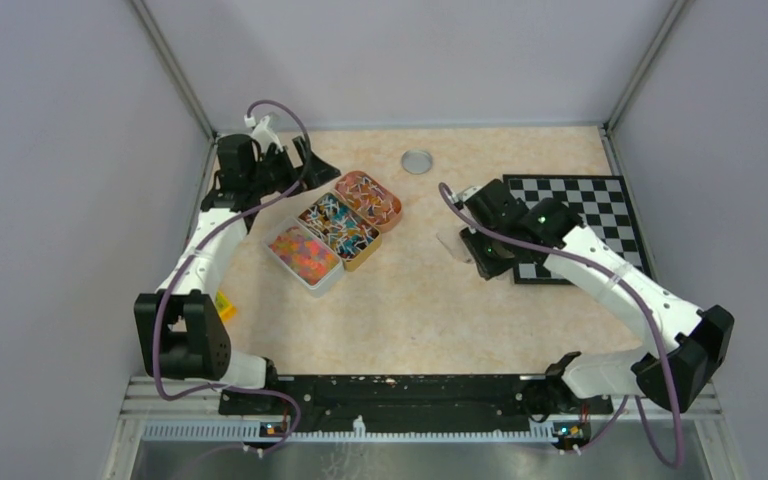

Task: Pack the candies
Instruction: Scoop the fake candies from the storage box.

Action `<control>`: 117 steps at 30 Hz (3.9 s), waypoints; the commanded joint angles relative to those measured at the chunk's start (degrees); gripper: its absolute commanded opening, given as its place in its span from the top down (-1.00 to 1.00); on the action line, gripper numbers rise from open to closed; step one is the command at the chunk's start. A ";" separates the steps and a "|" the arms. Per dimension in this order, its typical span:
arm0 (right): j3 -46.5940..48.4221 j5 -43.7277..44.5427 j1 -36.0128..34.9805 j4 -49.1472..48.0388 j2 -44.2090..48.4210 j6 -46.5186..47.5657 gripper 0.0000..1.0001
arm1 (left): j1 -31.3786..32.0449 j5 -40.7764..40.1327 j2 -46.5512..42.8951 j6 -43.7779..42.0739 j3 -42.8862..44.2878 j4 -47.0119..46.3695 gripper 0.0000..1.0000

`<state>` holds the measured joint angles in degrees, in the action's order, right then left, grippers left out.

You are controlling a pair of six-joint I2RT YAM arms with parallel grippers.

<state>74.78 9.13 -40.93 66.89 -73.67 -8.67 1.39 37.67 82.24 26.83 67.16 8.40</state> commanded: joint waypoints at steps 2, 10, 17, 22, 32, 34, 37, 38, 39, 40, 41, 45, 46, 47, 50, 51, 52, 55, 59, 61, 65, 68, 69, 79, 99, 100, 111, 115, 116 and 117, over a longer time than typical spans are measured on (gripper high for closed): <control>2.88 -0.09 -4.88 -8.96 0.17 5.36 1.00 | -2.50 -5.16 -1.63 3.66 -2.59 -2.97 -0.97; 10.19 -0.23 -9.46 -11.05 -8.70 6.39 1.00 | -7.70 4.37 1.23 8.62 -4.94 -6.49 -0.97; 18.35 -3.09 -10.99 -12.31 -16.93 3.13 1.00 | -12.68 13.28 9.57 10.60 -4.52 -13.55 -0.97; 28.08 -5.26 -11.27 -7.33 -25.05 0.28 1.00 | -13.87 10.27 19.00 0.24 7.89 1.79 -0.77; 51.37 -5.47 -12.31 6.64 -42.28 -0.36 1.00 | -14.76 2.20 27.44 -6.50 14.99 9.28 0.41; 55.86 -5.19 -12.54 9.40 -45.36 -0.30 1.00 | -14.87 1.21 28.25 -6.67 14.92 9.37 0.43; 61.28 -4.86 -12.92 12.64 -49.29 0.00 1.00 | -15.48 2.19 29.85 -6.32 14.96 9.67 0.43; 61.78 -4.78 -13.02 12.94 -49.95 -0.03 1.00 | -15.57 2.53 30.31 -6.34 14.90 9.75 0.42; 61.75 -4.90 -13.09 12.99 -50.37 -0.11 1.00 | -15.62 2.72 30.69 -6.35 14.85 9.84 0.43; 61.65 -5.08 -13.21 13.11 -50.69 -0.24 1.00 | -15.58 2.75 31.03 -6.35 14.85 9.99 0.42; 61.55 -5.19 -13.21 13.09 -51.07 -0.29 1.00 | -15.60 2.76 31.31 -6.42 14.85 10.08 0.43; 62.74 -4.04 -13.39 14.31 -52.96 -0.47 1.00 | -15.54 3.01 32.30 -6.27 14.97 10.37 0.43; 63.48 -3.93 -13.43 14.65 -53.46 -0.41 1.00 | -15.59 3.47 32.55 -6.08 14.97 10.38 0.44; 64.08 -3.86 -13.47 14.77 -53.96 -0.27 1.00 | -15.64 4.22 32.88 -5.82 14.94 10.34 0.43; 64.54 -3.28 -13.87 13.94 -54.55 0.24 1.00 | -15.67 5.20 33.58 -5.35 14.91 10.34 0.45; 64.44 -3.24 -13.91 13.44 -54.70 0.43 1.00 | -15.64 5.29 33.72 -5.30 14.87 10.37 0.45; 64.51 -3.20 -13.92 13.10 -54.97 0.59 1.00 | -15.65 5.37 33.84 -5.25 14.89 10.40 0.45; 65.52 -3.17 -13.89 12.82 -56.32 1.05 1.00 | -15.64 5.95 34.12 -4.96 14.85 10.30 0.45; 67.03 -3.33 -14.22 12.79 -58.69 1.52 1.00 | -15.70 6.59 34.61 -4.63 14.71 10.18 0.45; 67.53 -3.01 -14.48 12.58 -59.56 1.79 1.00 | -15.65 7.28 34.74 -4.30 14.62 10.02 0.45; 68.66 -2.84 -14.51 11.78 -60.75 2.09 1.00 | -15.64 7.55 34.84 -4.00 14.28 9.62 0.45; 69.41 -2.74 -14.55 10.90 -61.62 2.62 1.00 | -15.71 8.45 35.38 -3.57 14.24 9.60 0.46; 69.34 -2.45 -14.53 10.55 -61.86 2.76 1.00 | -15.64 8.78 35.54 -3.48 14.23 9.51 0.46; 69.09 -1.50 -14.60 5.55 -63.49 5.13 1.00 | -15.64 10.26 35.98 -2.83 14.17 9.23 0.48; 65.19 2.54 -14.73 -1.34 -63.84 5.76 1.00 | -15.69 11.72 36.57 -2.21 14.06 8.76 0.49; 64.30 2.56 -14.79 -2.04 -63.42 5.77 1.00 | -15.63 11.77 36.52 -2.17 14.10 8.76 0.49; 59.30 3.16 -15.28 -6.64 -62.08 5.51 1.00 | -15.70 12.29 36.66 -1.87 13.80 8.55 0.49; 57.25 3.69 -15.32 -8.88 -61.16 5.04 1.00 | -15.64 12.44 36.60 -1.78 13.93 8.44 0.49; 56.92 3.63 -15.30 -9.36 -60.88 4.87 1.00 | -15.69 12.38 36.56 -1.78 13.90 8.42 0.49; 56.87 3.62 -15.39 -9.64 -60.70 4.70 1.00 | -15.71 12.35 36.54 -1.78 13.88 8.43 0.49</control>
<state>132.66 11.97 -55.61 61.69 -138.04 -3.49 -13.91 48.66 118.78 25.23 80.68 18.48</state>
